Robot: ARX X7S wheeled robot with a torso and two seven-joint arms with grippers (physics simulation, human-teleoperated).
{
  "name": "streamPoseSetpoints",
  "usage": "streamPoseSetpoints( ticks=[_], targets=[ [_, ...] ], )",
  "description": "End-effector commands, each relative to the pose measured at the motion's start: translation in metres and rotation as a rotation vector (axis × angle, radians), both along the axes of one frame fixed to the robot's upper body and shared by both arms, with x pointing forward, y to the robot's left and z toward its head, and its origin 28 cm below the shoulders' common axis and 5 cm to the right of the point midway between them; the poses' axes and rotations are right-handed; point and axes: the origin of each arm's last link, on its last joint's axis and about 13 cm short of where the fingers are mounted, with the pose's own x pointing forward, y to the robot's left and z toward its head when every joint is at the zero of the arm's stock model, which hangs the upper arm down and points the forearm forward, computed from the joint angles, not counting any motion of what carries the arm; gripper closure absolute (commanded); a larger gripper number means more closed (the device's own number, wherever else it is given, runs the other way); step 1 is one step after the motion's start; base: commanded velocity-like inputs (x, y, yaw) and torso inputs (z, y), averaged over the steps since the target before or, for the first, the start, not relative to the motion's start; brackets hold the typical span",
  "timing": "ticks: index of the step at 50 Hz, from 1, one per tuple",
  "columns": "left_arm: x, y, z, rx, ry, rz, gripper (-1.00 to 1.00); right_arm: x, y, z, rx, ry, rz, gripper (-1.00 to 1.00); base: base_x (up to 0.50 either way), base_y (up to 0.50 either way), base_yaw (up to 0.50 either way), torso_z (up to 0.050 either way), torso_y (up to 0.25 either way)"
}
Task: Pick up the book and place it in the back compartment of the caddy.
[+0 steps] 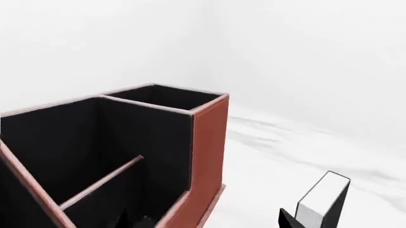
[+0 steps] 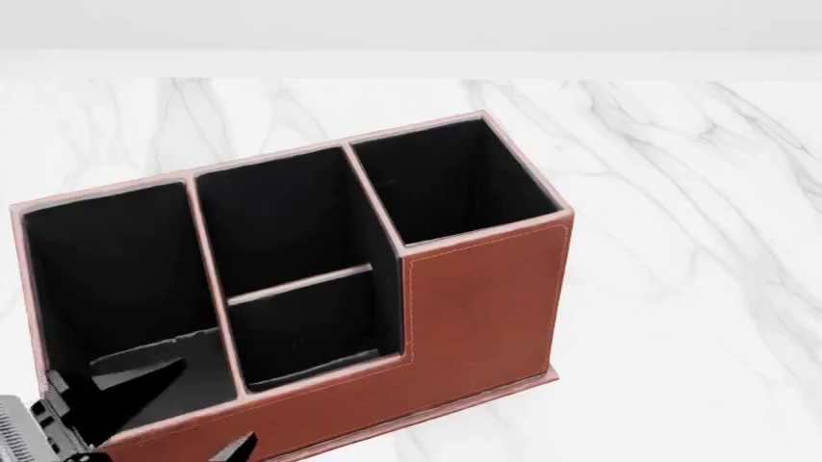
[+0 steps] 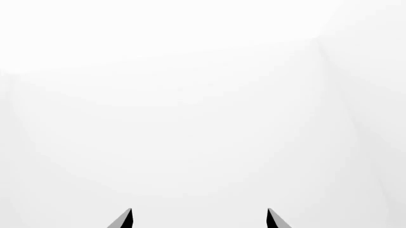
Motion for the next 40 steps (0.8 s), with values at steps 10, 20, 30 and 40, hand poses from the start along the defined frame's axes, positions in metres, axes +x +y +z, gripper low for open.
streamPoseSetpoints(
  ticks=[10,20,30,40],
  targets=[
    [0.001,-0.005,-0.018,0.027,0.118,-0.25,-1.0,0.001,0.001,-0.001,-0.002,0.002,0.004,-1.0,0.0,0.0,0.0,0.0,0.0],
    [0.006,-0.01,-0.024,0.048,0.144,-0.287,-1.0,0.001,0.001,-0.001,-0.003,0.002,0.006,-1.0,0.0,0.0,0.0,0.0,0.0],
    [0.012,-0.021,-0.027,0.064,0.145,-0.3,-1.0,0.0,0.001,-0.001,-0.003,0.001,0.007,-1.0,0.0,0.0,0.0,0.0,0.0],
    [0.022,-0.033,-0.035,0.079,0.165,-0.333,-1.0,0.001,0.001,-0.002,-0.004,0.004,0.01,-1.0,0.0,0.0,0.0,0.0,0.0]
  ],
)
